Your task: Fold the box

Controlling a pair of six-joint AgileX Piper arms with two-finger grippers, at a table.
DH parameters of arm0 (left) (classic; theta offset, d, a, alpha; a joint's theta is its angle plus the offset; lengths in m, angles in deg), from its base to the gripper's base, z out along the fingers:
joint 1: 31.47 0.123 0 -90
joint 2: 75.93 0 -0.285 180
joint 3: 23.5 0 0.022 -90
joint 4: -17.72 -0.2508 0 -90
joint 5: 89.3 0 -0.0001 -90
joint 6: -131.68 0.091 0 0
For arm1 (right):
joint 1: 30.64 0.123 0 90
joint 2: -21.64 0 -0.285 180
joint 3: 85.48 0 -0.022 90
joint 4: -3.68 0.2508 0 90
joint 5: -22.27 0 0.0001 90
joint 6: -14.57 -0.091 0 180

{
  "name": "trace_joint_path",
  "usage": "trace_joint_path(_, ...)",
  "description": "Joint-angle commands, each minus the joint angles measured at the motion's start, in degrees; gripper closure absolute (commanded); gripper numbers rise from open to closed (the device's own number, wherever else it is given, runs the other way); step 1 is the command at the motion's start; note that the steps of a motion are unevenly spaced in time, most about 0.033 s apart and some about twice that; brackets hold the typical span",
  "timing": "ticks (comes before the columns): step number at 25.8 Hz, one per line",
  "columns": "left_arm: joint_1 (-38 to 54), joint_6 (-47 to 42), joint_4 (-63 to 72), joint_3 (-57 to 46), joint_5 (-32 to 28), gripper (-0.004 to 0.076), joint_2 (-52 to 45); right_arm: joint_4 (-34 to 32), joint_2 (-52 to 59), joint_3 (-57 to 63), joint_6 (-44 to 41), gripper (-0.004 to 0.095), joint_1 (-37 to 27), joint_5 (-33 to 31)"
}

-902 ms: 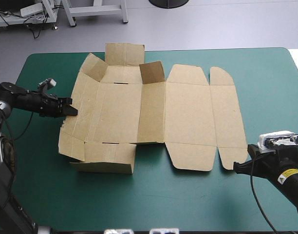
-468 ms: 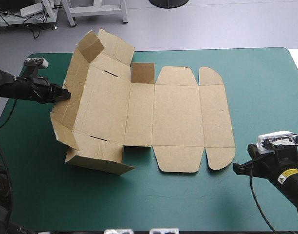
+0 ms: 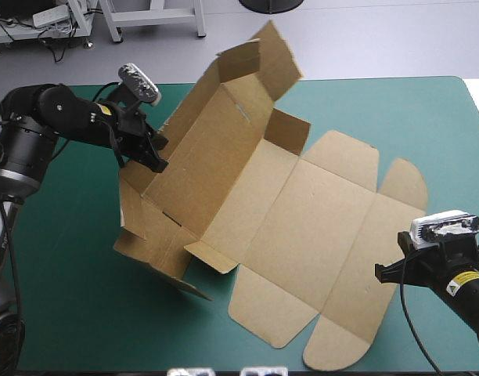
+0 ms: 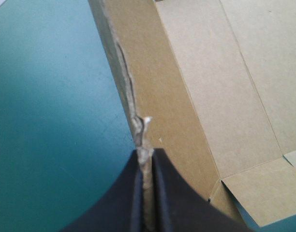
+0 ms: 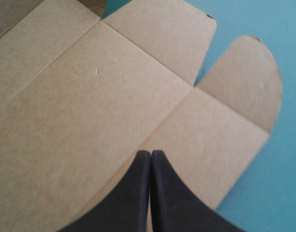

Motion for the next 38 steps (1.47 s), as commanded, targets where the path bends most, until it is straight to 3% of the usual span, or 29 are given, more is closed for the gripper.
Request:
trace_joint_path(1, -5.36, 1.97, -3.58, 4.27, 0.23, 0.0728, -1.92, 0.34, -0.45, -2.03, 0.65, 0.0922, -0.39, 4.09)
trace_joint_path(5, -10.77, 8.15, -7.60, 5.70, -1.92, 0.0728, -0.45, 1.56, -0.45, -2.03, 0.91, 0.0922, -0.39, 4.09)
trace_joint_path(12, -21.32, 11.41, -23.14, 5.94, -4.71, 0.0728, 3.12, 1.13, -0.45, -2.03, 3.47, 0.0922, -0.39, 4.22)
trace_joint_path(20, -33.62, 15.45, -44.40, 5.94, -18.64, 0.0728, 4.24, 1.13, -0.45, -2.11, 3.47, 0.0922, -0.39, 4.41)
trace_joint_path(27, -37.53, 15.45, -46.63, 5.30, -19.35, 0.0728, 4.88, 1.14, -0.45, -4.97, 3.47, 0.0921, -0.39, 3.81)
trace_joint_path(31, -37.64, 9.48, -50.40, 1.17, -22.01, 0.0734, 5.14, 1.14, -0.45, -12.51, 2.27, 0.0921, -0.39, -2.05)
trace_joint_path(34, -37.64, 0.02, -58.27, -4.86, -28.99, 0.0734, 5.14, 1.01, -0.45, -18.13, 1.17, 0.0921, -0.39, -8.42)
trace_joint_path(38, -37.64, -8.54, -64.71, -13.71, -35.09, 0.0734, 5.14, -5.58, -2.05, -26.50, -4.84, 0.0922, -0.39, -8.45)
